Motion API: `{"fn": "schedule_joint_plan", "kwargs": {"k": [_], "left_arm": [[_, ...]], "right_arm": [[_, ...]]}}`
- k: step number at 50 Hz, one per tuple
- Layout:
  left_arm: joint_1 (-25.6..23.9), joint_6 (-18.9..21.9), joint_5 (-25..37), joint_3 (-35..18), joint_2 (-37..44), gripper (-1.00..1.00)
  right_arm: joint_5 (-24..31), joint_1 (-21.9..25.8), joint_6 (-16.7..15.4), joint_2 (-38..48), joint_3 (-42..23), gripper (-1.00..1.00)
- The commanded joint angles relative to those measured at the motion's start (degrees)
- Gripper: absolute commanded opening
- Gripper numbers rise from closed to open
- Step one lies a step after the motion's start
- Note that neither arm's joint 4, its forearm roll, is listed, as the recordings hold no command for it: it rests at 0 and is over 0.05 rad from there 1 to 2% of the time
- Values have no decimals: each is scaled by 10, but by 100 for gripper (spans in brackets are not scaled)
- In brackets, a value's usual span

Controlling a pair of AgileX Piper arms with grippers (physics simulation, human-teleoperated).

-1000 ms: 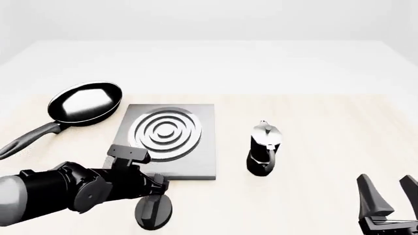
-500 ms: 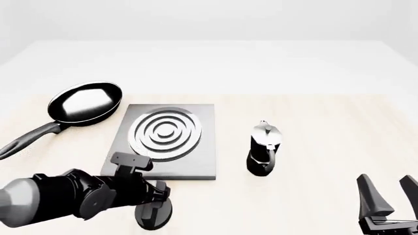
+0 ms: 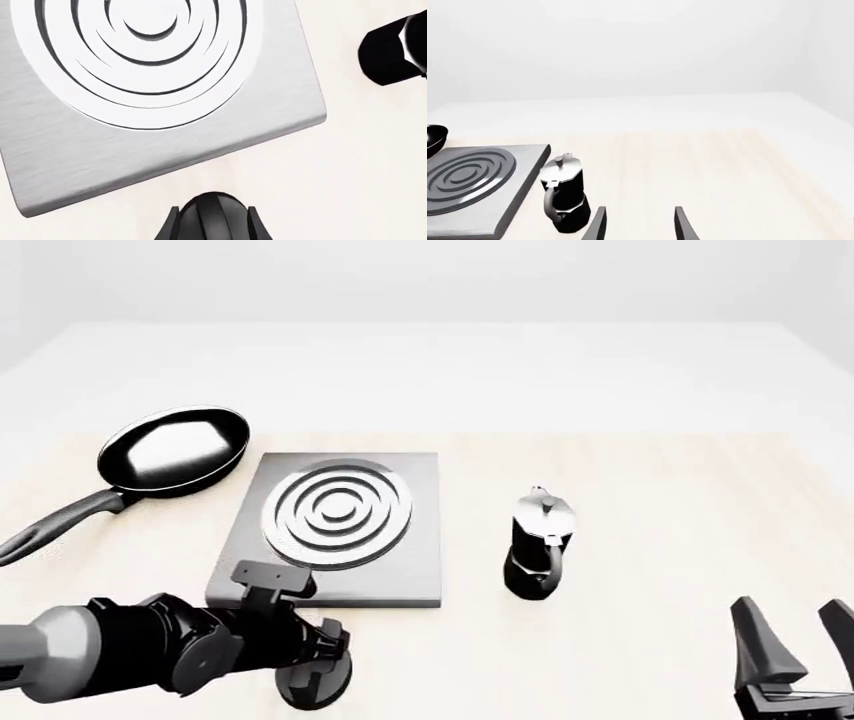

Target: Turn on the stove and put the moka pot on it.

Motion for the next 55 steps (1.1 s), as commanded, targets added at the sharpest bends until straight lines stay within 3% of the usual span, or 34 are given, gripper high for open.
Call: {"fn": "schedule_joint_plan", "kwargs": {"k": [1, 13, 45, 50, 53, 55], "left_arm": [[13, 11, -1, -1, -10, 100], [52, 42, -1, -6, -26, 100], [93, 41, -24, 39, -26, 100], [120, 83, -13, 21, -90, 100], [136, 120, -5, 8, -166, 100], [132, 113, -8, 5, -182, 100]], "right_arm": [[6, 0, 0, -7, 0, 100], [1, 1, 0, 0, 0, 100], [-11, 1, -2, 21, 0, 100], [-94, 11, -19, 154, -4, 100], [-99, 35, -35, 220, -34, 100], [-68, 56, 5, 214, -61, 100]]}}
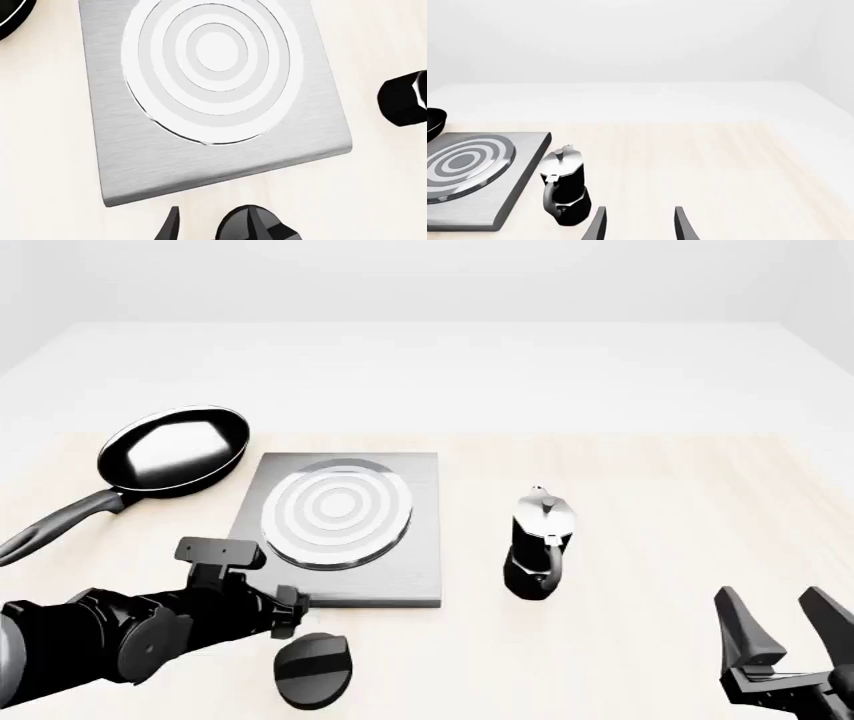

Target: Turn on the stove and put the moka pot on it.

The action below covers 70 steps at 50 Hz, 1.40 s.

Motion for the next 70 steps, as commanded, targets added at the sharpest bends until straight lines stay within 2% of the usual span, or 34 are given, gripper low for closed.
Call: {"fn": "schedule_joint_plan", "kwargs": {"k": [1, 2, 4, 6, 7, 9, 11, 12, 14, 16, 17, 19, 20, 21, 25, 27, 29, 31, 33, 35, 36, 38, 42, 48, 70], "left_arm": [[38, 59, 5, -12, -131, 100], [45, 68, 0, -11, -155, 100], [46, 51, -11, -9, -160, 100], [61, 60, -27, 0, -179, 100], [53, 35, -36, 4, -176, 100], [58, 55, -51, 13, -201, 100], [61, 39, -63, 23, -234, 100], [72, 57, -73, 32, -261, 100], [72, 47, -83, 43, -289, 100], [88, 68, -101, 64, -334, 100], [87, 24, -110, 69, -313, 100], [85, -11, -129, 82, -301, 100], [92, -7, -135, 90, -316, 100], [98, -20, -148, 106, -335, 100], [140, 14, -155, 148, -447, 100], [156, 34, -133, 170, -538, 100], [158, 52, -117, 184, -595, 100], [155, 52, -124, 197, -598, 100], [156, 87, -121, 218, -649, 100], [153, 96, -119, 230, -675, 100], [156, 121, -109, 239, -714, 100], [155, 115, -118, 250, -715, 100], [161, 144, -89, 267, -798, 100], [165, 145, -103, 268, -800, 100], [165, 138, -87, 268, -798, 100]], "right_arm": [[-9, 53, 22, 132, -66, 100], [-3, 65, 24, 153, -78, 100], [22, 86, 32, 155, -99, 100], [36, 98, 34, 169, -112, 100], [54, 113, 38, 165, -124, 100], [72, 117, 36, 166, -136, 100], [103, 126, 45, 159, -157, 100], [114, 129, 44, 165, -165, 100], [132, 134, 50, 160, -176, 100], [148, 138, 57, 159, -187, 100], [155, 140, 62, 161, -193, 100], [161, 147, 77, 160, -196, 100], [166, 143, 74, 158, -202, 100], [174, 142, 76, 160, -207, 100], [183, 157, 89, 179, -214, 100], [186, 171, 97, 192, -219, 100], [189, 172, 101, 205, -225, 100], [190, 180, 108, 210, -231, 100], [192, 180, 108, 221, -238, 100], [195, 183, 112, 226, -245, 100], [196, 183, 111, 231, -249, 100], [198, 184, 114, 236, -254, 100], [192, 185, 109, 252, -256, 100], [172, 184, 104, 278, -251, 100], [53, 194, 104, 399, -229, 100]]}}
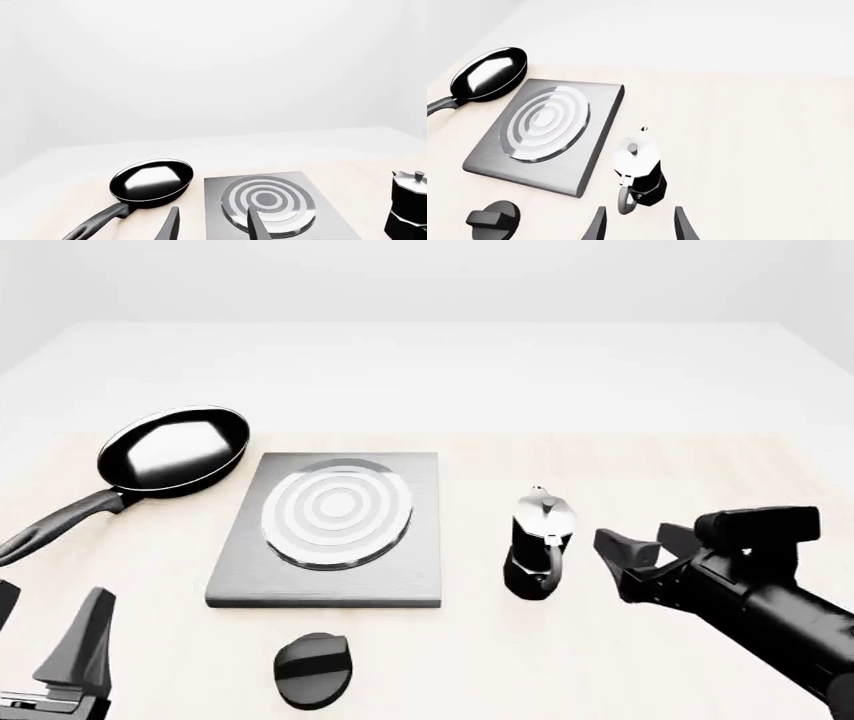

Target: Turn on the stove and put the moka pot on it.

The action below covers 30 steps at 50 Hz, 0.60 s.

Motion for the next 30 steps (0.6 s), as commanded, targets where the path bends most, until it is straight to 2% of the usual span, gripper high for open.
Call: {"fn": "schedule_joint_plan", "kwargs": {"k": [1, 6, 10, 30], "left_arm": [[0, 4, 5, 4, -10, 100], [2, 3, 6, 4, -7, 100], [4, -3, -16, 4, 25, 100], [9, -13, -50, 4, 70, 100]], "right_arm": [[-53, 5, 3, 56, 8, 100], [-83, 8, 10, 87, 14, 100], [-94, 11, 15, 103, 15, 100], [-157, 19, 36, 176, 17, 100]]}}
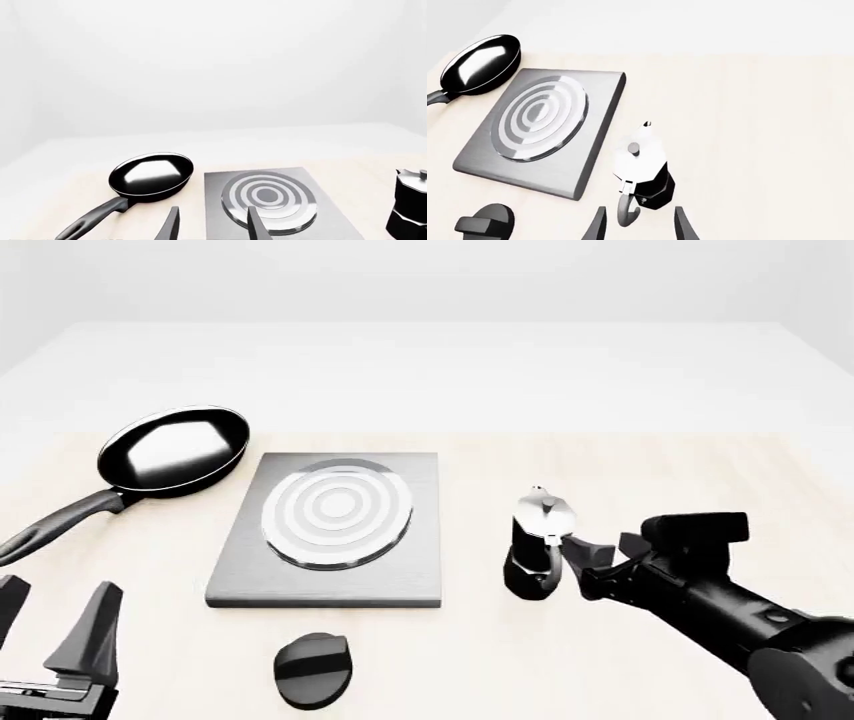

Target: Turn on the stove and put the moka pot on it.

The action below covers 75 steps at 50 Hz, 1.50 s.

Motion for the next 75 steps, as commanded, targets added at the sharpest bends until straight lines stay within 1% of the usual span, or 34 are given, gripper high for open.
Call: {"fn": "schedule_joint_plan", "kwargs": {"k": [1, 7, 18, 32, 36, 49, 62, 67, 68, 75], "left_arm": [[3, -5, -17, 0, 23, 100], [3, -5, -22, 0, 30, 100], [5, -11, -34, 0, 46, 100], [7, -15, -47, 0, 63, 100], [9, -14, -60, 0, 79, 100], [9, -15, -75, 0, 97, 100], [9, -17, -80, 0, 102, 100], [9, -17, -79, 0, 102, 100], [9, -17, -79, 0, 102, 100], [9, -18, -73, 0, 95, 100]], "right_arm": [[-34, 5, 12, 41, -1, 100], [-47, 10, 22, 59, -3, 100], [-80, 15, 29, 90, 0, 100], [-106, 22, 41, 129, -4, 100], [-114, 26, 44, 141, -4, 100], [-124, 30, 49, 165, -12, 100], [-152, 37, 65, 191, -1, 100], [-153, 35, 67, 191, 4, 100], [-153, 35, 67, 191, 4, -100], [-122, 29, 67, 158, 5, -100]]}}
